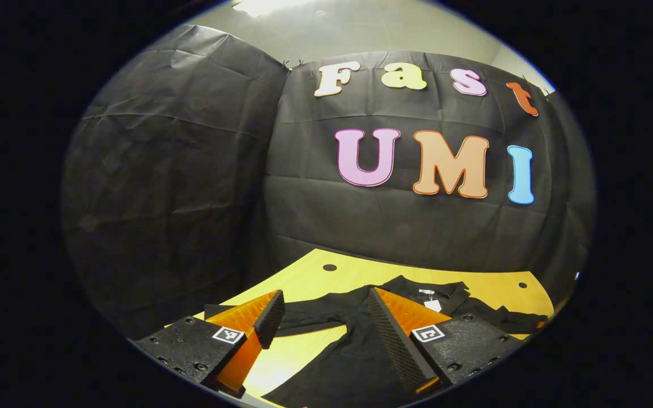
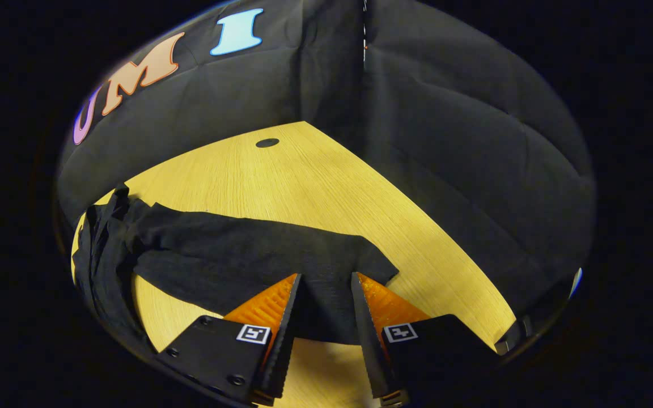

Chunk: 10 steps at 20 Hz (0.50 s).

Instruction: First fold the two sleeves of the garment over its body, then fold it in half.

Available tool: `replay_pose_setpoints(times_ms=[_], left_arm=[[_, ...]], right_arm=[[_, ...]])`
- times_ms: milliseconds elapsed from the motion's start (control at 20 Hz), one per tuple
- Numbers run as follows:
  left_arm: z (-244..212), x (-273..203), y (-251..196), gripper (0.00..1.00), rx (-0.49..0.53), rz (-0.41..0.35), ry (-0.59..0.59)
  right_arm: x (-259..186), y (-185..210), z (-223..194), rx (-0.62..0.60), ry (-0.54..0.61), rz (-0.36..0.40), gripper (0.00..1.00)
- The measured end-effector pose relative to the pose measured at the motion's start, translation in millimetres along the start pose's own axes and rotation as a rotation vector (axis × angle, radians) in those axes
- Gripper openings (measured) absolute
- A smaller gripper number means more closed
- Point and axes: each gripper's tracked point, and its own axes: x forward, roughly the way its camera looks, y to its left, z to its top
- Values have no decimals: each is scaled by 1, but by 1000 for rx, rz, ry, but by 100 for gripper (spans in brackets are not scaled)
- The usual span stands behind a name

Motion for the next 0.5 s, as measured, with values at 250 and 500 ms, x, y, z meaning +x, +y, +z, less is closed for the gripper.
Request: replay_pose_setpoints(times_ms=[250,500], left_arm=[[3,6,4,91,21,3,-12],[1,9,1,92,24,-8,-7]], right_arm=[[0,7,0,67,16,88,12],[1,9,3,135,4,131,3]])
